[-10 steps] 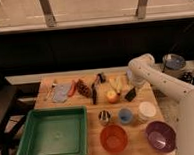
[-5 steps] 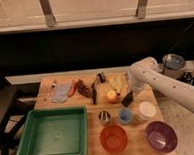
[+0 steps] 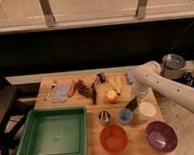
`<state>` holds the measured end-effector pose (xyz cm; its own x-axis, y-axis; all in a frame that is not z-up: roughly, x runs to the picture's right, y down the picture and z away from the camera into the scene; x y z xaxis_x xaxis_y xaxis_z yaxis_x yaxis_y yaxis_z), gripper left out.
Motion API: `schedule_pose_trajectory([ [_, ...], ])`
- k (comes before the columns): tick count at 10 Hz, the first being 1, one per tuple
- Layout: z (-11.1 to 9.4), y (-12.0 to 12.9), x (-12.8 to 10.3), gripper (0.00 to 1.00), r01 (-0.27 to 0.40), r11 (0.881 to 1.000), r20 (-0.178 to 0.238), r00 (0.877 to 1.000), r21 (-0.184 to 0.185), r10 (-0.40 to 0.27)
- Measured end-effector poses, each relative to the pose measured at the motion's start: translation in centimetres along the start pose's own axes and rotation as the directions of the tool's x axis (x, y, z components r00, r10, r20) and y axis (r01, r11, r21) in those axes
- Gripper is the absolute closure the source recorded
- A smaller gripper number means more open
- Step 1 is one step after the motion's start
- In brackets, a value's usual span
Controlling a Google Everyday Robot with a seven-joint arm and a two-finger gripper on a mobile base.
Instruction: Wipe table surface with eraser
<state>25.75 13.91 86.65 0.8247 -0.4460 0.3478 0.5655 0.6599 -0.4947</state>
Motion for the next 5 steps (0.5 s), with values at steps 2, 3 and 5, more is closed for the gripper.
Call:
schedule_pose_trajectory([
  [2, 0.0, 1.0, 3.1, 1.00, -0.041, 0.999, -0.041, 0.998, -0.024, 0.040],
  [3, 0.2, 0.2, 4.7, 1.00, -0.046, 0.999, -0.060, 0.997, -0.027, 0.044],
  [5, 0.7, -1.7, 6.2, 1.00, -0.037, 0.999, -0.074, 0.997, -0.027, 0.035],
])
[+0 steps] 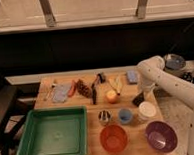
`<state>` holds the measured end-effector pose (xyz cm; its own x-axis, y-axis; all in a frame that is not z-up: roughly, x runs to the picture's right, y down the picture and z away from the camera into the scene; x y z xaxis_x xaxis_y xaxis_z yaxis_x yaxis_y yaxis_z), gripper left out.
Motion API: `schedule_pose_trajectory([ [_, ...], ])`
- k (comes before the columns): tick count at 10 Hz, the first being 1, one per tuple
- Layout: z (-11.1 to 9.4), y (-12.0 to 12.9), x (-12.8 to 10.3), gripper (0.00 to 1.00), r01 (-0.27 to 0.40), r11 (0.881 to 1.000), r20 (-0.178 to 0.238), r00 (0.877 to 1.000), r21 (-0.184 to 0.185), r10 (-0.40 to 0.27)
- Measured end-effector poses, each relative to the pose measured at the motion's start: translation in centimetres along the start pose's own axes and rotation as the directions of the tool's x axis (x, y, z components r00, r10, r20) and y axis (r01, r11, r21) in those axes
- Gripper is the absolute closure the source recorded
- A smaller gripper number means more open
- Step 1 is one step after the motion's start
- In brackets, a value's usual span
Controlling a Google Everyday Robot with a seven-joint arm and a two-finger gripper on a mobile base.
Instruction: Wipe table surface with eraser
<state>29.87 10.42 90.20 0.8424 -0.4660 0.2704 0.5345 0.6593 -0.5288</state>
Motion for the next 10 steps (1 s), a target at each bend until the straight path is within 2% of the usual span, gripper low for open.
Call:
schedule_pose_trajectory([
  [2, 0.9, -2.5, -0.5, 1.00, 0.023, 1.000, 0.010, 1.000, 0.006, -0.023],
  [4, 1.0, -4.0, -1.4, 1.00, 0.043, 0.998, 0.026, 0.999, 0.034, -0.044],
  [8, 0.9, -3.9, -1.5, 1.00, 0.045, 0.998, 0.026, 0.999, 0.036, -0.046],
  [10, -0.3, -4.0, -3.4, 1.00, 0.077, 0.994, 0.041, 0.996, 0.071, -0.080],
])
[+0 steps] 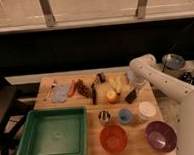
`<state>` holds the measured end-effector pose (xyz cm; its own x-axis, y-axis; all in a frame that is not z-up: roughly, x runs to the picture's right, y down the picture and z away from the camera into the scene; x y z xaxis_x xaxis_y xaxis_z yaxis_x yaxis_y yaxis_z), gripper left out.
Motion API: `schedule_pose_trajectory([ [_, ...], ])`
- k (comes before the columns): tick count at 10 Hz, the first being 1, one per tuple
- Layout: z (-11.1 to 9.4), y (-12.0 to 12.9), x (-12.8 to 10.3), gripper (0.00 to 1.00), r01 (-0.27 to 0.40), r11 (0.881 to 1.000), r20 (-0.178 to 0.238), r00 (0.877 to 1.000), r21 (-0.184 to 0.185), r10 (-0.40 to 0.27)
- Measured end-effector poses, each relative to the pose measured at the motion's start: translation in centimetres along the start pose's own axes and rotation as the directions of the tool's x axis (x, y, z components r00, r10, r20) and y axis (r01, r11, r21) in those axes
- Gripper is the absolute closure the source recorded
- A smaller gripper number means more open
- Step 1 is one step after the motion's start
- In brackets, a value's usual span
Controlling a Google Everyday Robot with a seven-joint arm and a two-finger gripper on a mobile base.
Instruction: Wipe table surface with eraser
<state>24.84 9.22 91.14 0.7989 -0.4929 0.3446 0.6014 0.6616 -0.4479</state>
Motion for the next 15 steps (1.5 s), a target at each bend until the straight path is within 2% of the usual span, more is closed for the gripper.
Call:
schedule_pose_trajectory([
  [2, -1.5, 0.1, -3.5, 1.00, -0.001, 1.000, 0.011, 1.000, 0.026, 0.001],
  [4, -2.1, -0.4, -5.9, 1.00, -0.042, 0.999, 0.011, 0.999, 0.020, 0.041],
  [7, -1.9, 1.7, -6.3, 1.00, -0.108, 0.993, 0.003, 0.994, -0.040, 0.108],
  [10, -1.0, 6.1, -3.0, 1.00, -0.186, 0.975, -0.021, 0.983, -0.123, 0.184],
  [12, -0.4, 8.4, 0.1, 1.00, -0.227, 0.958, -0.063, 0.974, -0.174, 0.220],
  [13, -0.2, 8.4, 1.1, 1.00, -0.234, 0.955, -0.077, 0.972, -0.184, 0.224],
  [15, 0.2, 6.8, 3.6, 1.00, -0.231, 0.954, -0.110, 0.971, -0.191, 0.213],
])
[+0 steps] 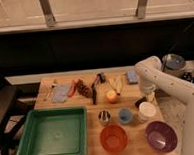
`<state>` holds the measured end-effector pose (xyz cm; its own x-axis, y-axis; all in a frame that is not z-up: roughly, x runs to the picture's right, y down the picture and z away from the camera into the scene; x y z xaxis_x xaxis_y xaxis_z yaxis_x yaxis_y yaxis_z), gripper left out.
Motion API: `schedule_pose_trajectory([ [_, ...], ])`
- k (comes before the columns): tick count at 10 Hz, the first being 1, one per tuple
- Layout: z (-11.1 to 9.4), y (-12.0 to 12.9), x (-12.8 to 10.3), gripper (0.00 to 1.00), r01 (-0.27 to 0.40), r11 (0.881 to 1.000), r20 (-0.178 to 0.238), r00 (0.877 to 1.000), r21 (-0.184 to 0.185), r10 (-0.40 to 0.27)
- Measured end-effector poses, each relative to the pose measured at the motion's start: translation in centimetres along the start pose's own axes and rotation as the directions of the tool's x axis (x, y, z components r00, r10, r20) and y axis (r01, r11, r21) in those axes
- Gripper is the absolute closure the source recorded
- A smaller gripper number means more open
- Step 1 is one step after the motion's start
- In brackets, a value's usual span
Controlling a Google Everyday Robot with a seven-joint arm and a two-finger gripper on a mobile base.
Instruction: Wipe table surface with eraser
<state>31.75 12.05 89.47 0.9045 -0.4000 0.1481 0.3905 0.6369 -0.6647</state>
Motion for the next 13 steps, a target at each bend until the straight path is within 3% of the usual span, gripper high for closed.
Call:
schedule_pose_trajectory([
  [2, -0.1, -2.4, -0.1, 1.00, 0.025, 1.000, -0.015, 1.000, 0.009, -0.025],
  [5, -1.4, -5.1, -2.2, 1.00, 0.066, 0.994, -0.001, 0.998, 0.084, -0.066],
  [7, -2.4, -6.3, -4.7, 1.00, 0.098, 0.986, 0.026, 0.994, 0.137, -0.102],
  [9, -2.4, -5.0, -6.4, 1.00, 0.110, 0.983, 0.054, 0.991, 0.144, -0.119],
  [11, -1.9, -2.2, -7.3, 1.00, 0.092, 0.988, 0.082, 0.991, 0.123, -0.103],
  [13, -1.5, 0.5, -6.6, 1.00, 0.066, 0.994, 0.092, 0.993, 0.085, -0.074],
])
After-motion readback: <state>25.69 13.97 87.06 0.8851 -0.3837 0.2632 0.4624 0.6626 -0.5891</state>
